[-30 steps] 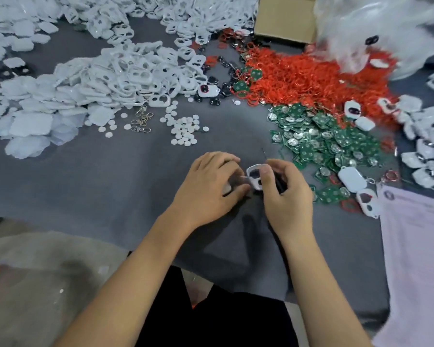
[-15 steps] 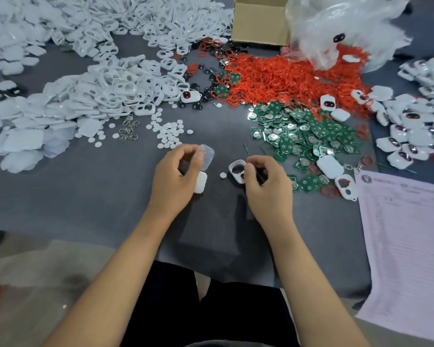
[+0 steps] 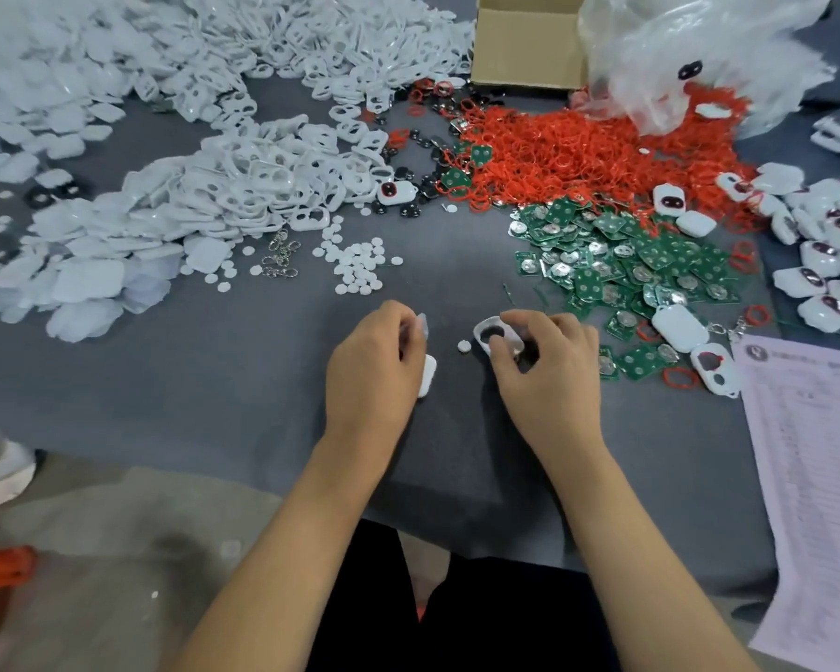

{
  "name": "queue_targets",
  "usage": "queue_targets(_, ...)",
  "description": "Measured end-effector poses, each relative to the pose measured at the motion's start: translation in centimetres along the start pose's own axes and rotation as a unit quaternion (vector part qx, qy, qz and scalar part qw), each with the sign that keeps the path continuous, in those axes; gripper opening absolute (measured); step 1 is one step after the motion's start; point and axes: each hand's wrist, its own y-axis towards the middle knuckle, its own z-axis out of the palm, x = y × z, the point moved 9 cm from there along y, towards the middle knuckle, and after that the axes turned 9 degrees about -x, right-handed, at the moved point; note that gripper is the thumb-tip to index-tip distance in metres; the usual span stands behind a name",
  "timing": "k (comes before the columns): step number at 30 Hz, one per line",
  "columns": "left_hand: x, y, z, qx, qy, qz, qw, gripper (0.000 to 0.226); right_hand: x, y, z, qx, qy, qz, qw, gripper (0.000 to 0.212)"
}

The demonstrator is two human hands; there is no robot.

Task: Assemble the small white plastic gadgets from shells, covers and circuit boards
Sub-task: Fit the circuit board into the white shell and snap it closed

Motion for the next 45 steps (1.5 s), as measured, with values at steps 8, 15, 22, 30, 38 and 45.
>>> queue_targets(8,-1.1,0.6,1.3,0.054,0.075,-0.013,0.996,0.016,0.0,-0.4,-0.8,-0.045,-0.065,-0.002,0.997,0.018)
queue_targets(15,1.0,1.1,2.3,0.097,-0.073,-0.136,0.983,0.012,-0.9,0.5,-1.3,-0.065,0.022,0.045,0.997,0.011)
queue_targets(22,2.1,1.8,2.0,0.112,0.024,-0.078,0.990,0.019,0.0,5.7,-1.7,-0.102,-0.131,-0.031,0.986,0.014)
queue_targets(30,1.6,0.6,1.0,0.056,-0.009,-0.062,0.996,0.008,-1.9,11.2,2.5,0.027,-0.209,-0.041,0.977,0.037)
queue_targets(38,1.6,0.6,0.9,0.050,-0.035,-0.055,0.997,0.007,-2.5,10.9,2.8,0.017,-0.178,-0.036,0.983,0.032)
queue_targets(45,1.4,0.7,0.7,0.038,-0.061,-0.041,0.997,0.008,-0.9,10.2,1.7,-0.038,-0.087,-0.073,0.993,0.013)
